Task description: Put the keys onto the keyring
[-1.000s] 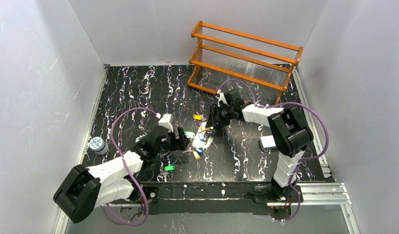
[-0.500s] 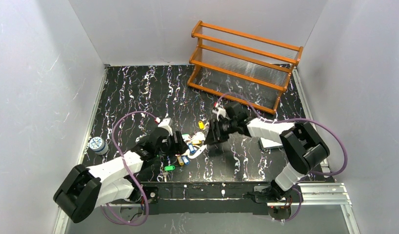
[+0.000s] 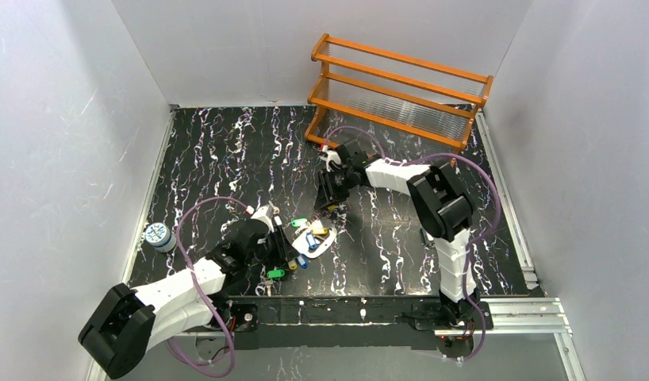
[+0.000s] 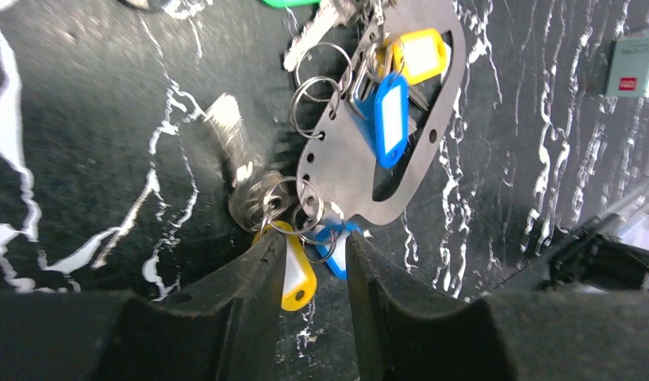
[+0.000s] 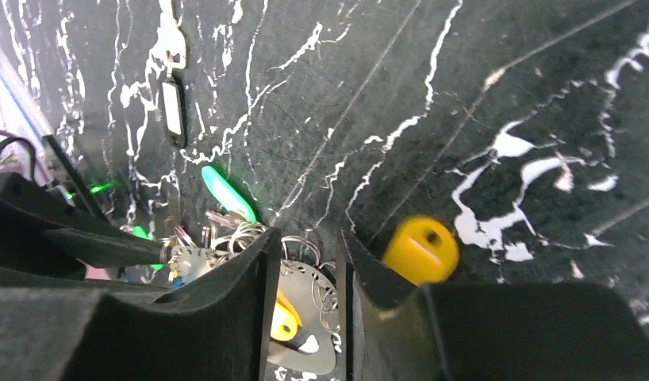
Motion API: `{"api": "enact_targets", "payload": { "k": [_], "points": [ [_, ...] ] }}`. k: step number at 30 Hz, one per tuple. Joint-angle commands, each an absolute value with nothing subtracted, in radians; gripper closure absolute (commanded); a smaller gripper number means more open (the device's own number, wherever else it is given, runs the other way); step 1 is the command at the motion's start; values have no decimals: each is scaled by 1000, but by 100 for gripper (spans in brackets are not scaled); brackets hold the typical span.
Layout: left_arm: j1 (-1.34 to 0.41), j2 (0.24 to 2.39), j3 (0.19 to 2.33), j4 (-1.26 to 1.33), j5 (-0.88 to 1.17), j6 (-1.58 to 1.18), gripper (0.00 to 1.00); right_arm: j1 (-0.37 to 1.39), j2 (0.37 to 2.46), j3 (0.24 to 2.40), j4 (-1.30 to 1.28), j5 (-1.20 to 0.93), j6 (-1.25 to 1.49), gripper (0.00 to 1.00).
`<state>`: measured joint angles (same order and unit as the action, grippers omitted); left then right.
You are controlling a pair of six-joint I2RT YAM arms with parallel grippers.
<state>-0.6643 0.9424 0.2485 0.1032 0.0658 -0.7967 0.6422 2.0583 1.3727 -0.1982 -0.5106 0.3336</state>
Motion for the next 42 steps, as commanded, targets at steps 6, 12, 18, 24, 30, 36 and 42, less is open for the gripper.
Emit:
{"api": "enact_targets", "payload": {
  "k": [6, 12, 18, 24, 30, 36, 42],
  "points": [
    [-671, 1151, 233, 130, -4, -775, 67, 663, 2073, 1337, -388, -418, 303, 85],
    [-669, 1358, 394, 92, -135, -635, 67, 658, 1946, 1104, -421, -396, 338, 85],
    [-642, 1592, 612, 55, -159, -500, 66, 648, 1799, 947, -422, -486, 380, 81],
    [-632, 1697, 803, 58, -65, -371, 57, 633, 1683, 943, -407, -457, 396, 72],
    [-631, 1545, 732, 143, 53, -344, 48, 572, 1595, 922, -401, -445, 376, 62],
    [-638, 1223, 493, 332, 170, -283, 45, 568, 1585, 891, -375, -497, 351, 54],
    [-680, 1002, 262, 534, 420, -17, 44, 568, 1595, 864, -344, -576, 347, 51]
  ]
}}
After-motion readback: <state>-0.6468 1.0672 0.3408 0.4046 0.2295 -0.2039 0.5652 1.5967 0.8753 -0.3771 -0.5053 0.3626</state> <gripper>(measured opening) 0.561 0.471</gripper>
